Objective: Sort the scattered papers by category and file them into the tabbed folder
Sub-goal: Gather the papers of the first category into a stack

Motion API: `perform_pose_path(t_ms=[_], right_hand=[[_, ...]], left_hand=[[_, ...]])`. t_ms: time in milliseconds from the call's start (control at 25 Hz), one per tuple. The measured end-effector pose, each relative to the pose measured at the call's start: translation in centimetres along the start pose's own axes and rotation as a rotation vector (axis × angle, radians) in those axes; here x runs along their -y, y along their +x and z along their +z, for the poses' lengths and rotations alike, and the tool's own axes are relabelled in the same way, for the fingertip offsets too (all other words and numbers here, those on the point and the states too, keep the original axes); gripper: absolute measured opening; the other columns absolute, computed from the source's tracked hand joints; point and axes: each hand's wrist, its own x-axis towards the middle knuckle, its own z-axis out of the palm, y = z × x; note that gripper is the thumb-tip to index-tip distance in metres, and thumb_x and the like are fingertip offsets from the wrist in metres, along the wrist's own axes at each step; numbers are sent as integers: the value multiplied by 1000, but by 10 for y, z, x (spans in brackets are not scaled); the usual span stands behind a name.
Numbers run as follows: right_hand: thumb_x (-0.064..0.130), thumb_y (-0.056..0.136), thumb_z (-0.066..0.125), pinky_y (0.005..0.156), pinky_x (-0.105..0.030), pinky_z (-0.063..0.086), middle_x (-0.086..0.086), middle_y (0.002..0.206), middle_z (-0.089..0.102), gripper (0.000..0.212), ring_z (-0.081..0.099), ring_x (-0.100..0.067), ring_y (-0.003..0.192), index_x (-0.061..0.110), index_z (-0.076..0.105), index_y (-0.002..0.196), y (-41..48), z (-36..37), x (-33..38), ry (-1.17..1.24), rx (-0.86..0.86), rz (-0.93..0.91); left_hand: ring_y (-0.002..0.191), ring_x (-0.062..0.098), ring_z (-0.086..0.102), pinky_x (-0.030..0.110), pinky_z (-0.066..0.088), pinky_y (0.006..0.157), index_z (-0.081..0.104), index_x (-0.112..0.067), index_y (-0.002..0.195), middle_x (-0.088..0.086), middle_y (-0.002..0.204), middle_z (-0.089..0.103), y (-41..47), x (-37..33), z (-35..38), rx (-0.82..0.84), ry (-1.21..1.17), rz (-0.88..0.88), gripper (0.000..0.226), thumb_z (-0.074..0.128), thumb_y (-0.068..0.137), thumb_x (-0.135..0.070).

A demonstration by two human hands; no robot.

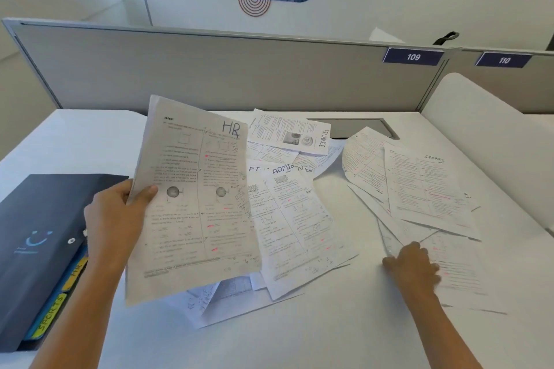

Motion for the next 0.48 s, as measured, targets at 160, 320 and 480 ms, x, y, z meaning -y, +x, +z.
perform_pose_path(t_ms=[160,320,480], right_hand=[[-18,65,66,65,-53,55,-35,92,60,32,60,-50,79,-17,55,96,-22,19,-4,-158,-29,-235],[-26,70,56,70,-52,56,-38,103,62,41,64,-50,86,-18,57,110,-47,18,-10,-69,-40,-386],[21,100,38,88,-32,46,-15,133,57,40,57,-31,119,7,51,135,-78,2,18,56,-6,-678]], left_hand=[[67,23,63,31,51,62,68,-20,86,2,75,69,4,-5,11,101,-68,-20,7,63,89,-24],[68,21,65,33,52,64,66,-23,78,0,79,69,-1,3,25,209,-232,-165,12,63,89,-20],[75,27,66,37,53,68,65,-17,81,5,86,70,-2,21,31,248,-324,-306,9,63,89,-17]])
